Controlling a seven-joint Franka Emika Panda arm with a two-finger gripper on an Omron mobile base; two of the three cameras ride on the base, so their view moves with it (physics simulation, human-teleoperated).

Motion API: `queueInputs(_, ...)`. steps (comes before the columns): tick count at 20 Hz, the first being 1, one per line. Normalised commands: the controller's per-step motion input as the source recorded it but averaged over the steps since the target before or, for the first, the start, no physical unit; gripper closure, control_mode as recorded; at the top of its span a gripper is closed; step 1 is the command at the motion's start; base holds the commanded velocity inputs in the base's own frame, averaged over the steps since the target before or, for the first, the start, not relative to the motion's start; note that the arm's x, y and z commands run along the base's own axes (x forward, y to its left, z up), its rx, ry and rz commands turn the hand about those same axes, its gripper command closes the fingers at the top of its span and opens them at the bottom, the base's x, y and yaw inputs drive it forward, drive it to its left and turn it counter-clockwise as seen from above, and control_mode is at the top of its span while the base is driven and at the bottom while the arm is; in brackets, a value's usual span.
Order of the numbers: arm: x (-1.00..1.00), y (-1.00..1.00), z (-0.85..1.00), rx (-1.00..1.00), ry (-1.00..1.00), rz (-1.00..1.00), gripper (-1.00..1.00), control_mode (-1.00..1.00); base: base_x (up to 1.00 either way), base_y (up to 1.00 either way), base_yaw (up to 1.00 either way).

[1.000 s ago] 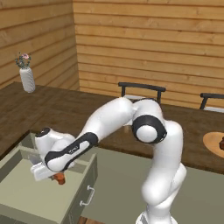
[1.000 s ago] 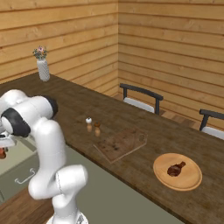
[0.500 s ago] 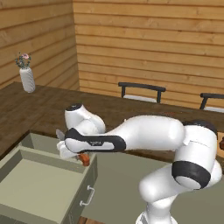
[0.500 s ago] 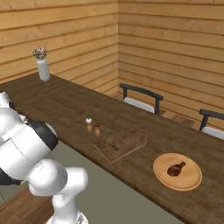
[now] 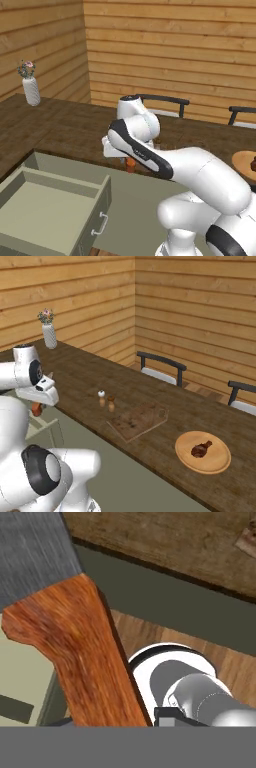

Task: Pick up the knife from the drawer and place it on the cutting board. Then place the meat from the plate to the cutting board.

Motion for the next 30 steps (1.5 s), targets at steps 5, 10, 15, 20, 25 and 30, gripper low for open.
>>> queueInputs(5, 0.15, -1.0, 0.0, 0.0, 0.08, -0.4, 1.0, -1.0, 0.0, 0.0, 0.0)
queueInputs(10, 0.31, -1.0, 0.0, -0.09, 0.0, -0.35, 1.0, -1.0, 0.0, 0.0, 0.0)
queueInputs(15, 0.59, -1.0, 0.0, -0.05, 0.07, -0.35, 1.0, -1.0, 0.0, 0.0, 0.0)
queueInputs(20, 0.87, -1.0, -0.21, -0.03, 0.14, -0.29, 1.0, -1.0, 0.0, 0.0, 0.0)
queueInputs(25, 0.69, -0.88, -0.68, -0.01, 0.16, -0.12, 1.0, -1.0, 0.0, 0.0, 0.0)
queueInputs(30, 0.68, -0.33, -0.66, 0.0, 0.05, -0.02, 1.0, -1.0, 0.0, 0.0, 0.0)
